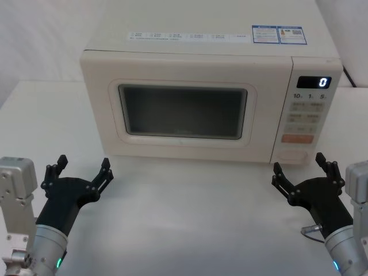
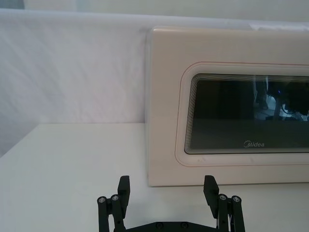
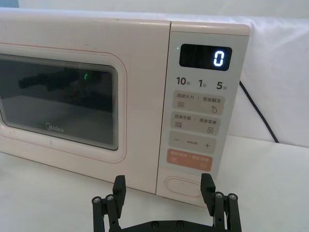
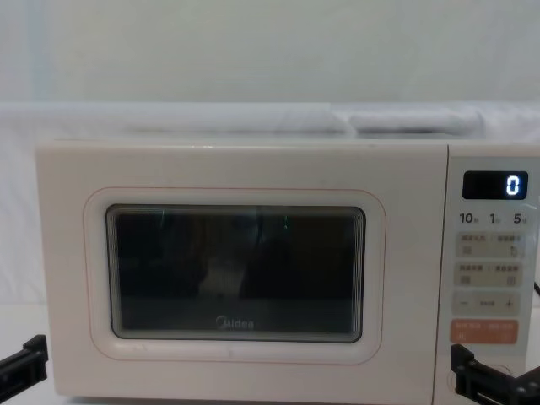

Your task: Press the button to open the microwave door with one hand; close the microwave door with the other hand.

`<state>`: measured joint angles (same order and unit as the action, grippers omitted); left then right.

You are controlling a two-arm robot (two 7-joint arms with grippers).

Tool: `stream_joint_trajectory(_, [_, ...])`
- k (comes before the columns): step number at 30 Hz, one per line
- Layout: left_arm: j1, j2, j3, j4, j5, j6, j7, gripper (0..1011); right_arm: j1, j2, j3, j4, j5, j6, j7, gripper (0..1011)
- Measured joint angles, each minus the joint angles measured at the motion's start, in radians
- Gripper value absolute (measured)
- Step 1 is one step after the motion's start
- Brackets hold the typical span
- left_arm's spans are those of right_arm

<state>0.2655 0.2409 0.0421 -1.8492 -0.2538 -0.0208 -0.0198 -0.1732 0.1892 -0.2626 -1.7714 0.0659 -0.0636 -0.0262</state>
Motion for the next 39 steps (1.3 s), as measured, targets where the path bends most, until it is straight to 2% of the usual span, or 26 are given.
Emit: stream_joint_trajectory(39, [0.0, 0.0, 0.0, 0.0, 0.0, 0.0, 0.0, 1001, 0.0, 0.0, 0.0, 0.0, 0.0, 0.0, 0.0, 1002])
